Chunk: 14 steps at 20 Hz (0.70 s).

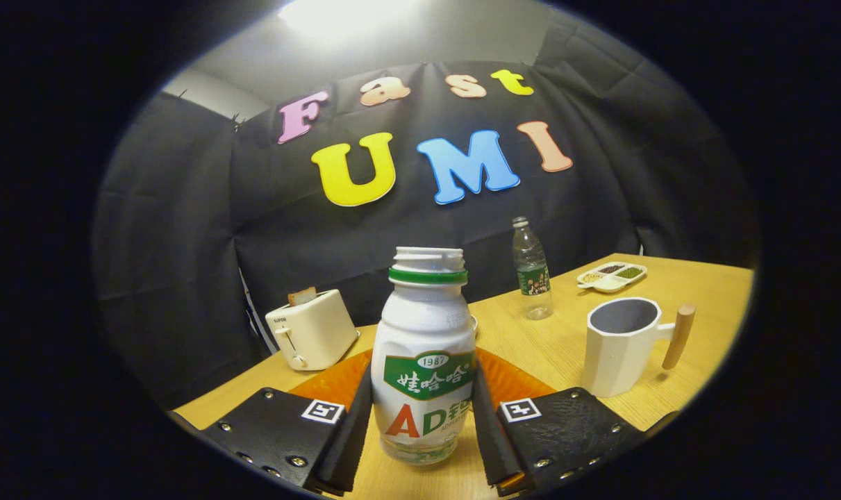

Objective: Take the bottle from table, then pour the juice into the cup, finally place the bottle on the coaster

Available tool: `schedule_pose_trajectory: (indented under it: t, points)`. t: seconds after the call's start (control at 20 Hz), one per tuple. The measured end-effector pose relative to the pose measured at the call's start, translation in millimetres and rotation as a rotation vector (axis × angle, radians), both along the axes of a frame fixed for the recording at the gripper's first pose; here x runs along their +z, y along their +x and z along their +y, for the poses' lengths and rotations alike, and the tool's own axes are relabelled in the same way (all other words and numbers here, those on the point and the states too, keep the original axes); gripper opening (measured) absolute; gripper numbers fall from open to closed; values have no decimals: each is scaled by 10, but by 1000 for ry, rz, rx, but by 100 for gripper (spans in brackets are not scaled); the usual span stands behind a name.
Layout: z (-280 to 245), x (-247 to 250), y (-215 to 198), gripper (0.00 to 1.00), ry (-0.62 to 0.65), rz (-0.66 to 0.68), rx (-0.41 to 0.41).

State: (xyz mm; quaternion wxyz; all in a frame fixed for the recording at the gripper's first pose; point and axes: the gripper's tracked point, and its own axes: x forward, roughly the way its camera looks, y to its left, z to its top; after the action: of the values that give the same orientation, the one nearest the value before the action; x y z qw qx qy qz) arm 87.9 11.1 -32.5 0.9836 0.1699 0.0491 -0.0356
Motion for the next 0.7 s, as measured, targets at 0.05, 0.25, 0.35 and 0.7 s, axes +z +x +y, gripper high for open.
schedule_pose_trajectory:
  t: [0.05, 0.25, 0.35, 0.7]
  points:
    - [-58, 5, -13, 67, 32, 2, -8]
    - [-198, -28, 10, 67, 110, 14, -21]
    - [-221, -71, 39, 67, 146, 26, -13]
    - [-229, -138, 124, 67, 402, 5, 29]
